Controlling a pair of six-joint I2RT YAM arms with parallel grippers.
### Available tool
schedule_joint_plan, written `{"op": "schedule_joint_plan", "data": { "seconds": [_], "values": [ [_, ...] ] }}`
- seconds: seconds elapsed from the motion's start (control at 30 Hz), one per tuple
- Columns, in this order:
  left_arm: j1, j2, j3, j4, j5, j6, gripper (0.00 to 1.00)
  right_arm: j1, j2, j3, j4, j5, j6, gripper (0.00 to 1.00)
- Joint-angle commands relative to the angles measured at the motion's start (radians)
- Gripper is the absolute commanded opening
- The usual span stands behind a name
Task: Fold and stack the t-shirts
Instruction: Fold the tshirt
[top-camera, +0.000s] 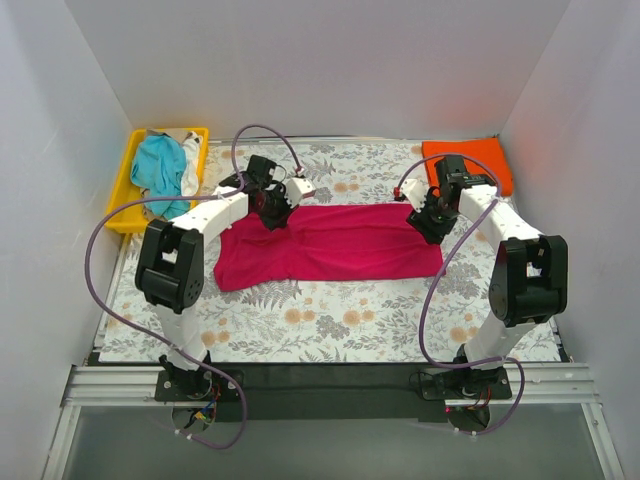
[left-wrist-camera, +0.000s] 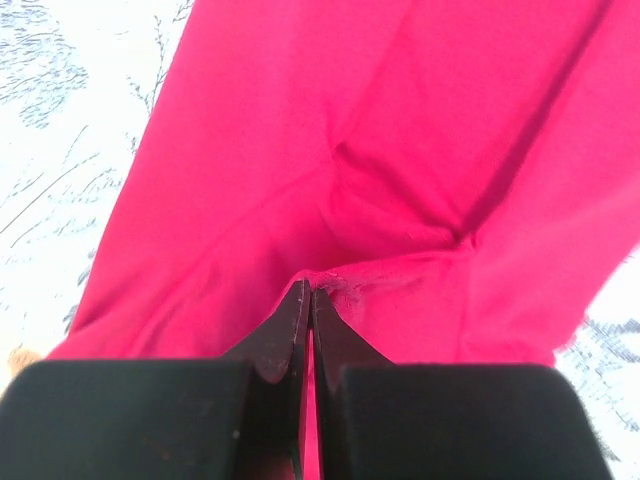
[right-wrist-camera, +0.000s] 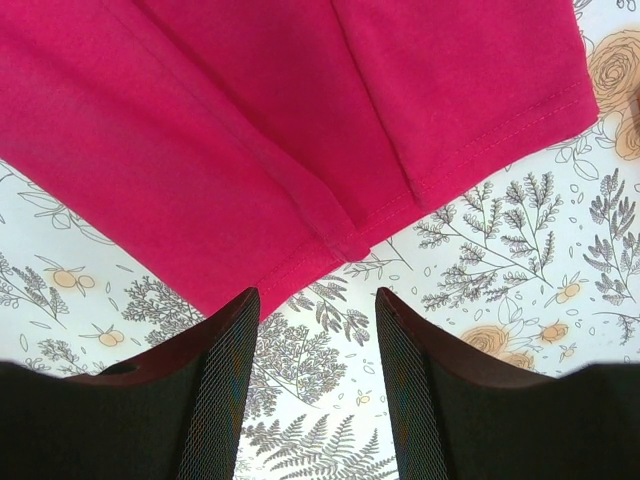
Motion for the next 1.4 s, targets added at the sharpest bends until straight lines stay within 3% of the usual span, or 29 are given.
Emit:
{"op": "schedule_joint_plan", "data": {
  "seconds": [0.0, 0.1, 0.13, 0.3, 0.63, 1.03, 1.13, 1.37],
  "values": [
    [-0.004, 0.056, 0.047, 0.024, -0.001, -0.003, 0.00, 0.000, 0.007, 0.006, -0.012, -0.032, 0.005, 0.49],
    [-0.003, 0.067, 0.043, 0.073, -0.001, -0.037, 0.09, -0.001, 0.006, 0.011, -0.014, -0.041, 0.009, 0.49],
    [-0.003, 0.066, 0.050, 0.075, -0.001, -0.046, 0.17, -0.001, 0.009, 0.012, -0.014, -0.043, 0.011, 0.49],
    [0.055, -0.019, 0.041, 0.040, 0.025, -0.065, 0.37, 0.000, 0.007, 0.009, -0.015, -0.045, 0.016, 0.50],
    [0.224, -0.083, -0.048, -0.028, 0.028, -0.120, 0.38, -0.001, 0.013, 0.006, -0.015, -0.049, 0.025, 0.50],
    [0.229, -0.011, -0.075, -0.020, -0.021, -0.166, 0.38, -0.001, 0.016, 0.009, -0.017, -0.031, 0.022, 0.50],
    [0.229, -0.002, -0.077, -0.019, -0.032, -0.172, 0.44, 0.000, 0.015, 0.015, -0.015, -0.040, 0.022, 0.50],
    [0.242, -0.019, -0.092, -0.023, -0.035, -0.210, 0.42, 0.067, 0.046, 0.143, -0.017, -0.164, 0.092, 0.47]
  ]
}}
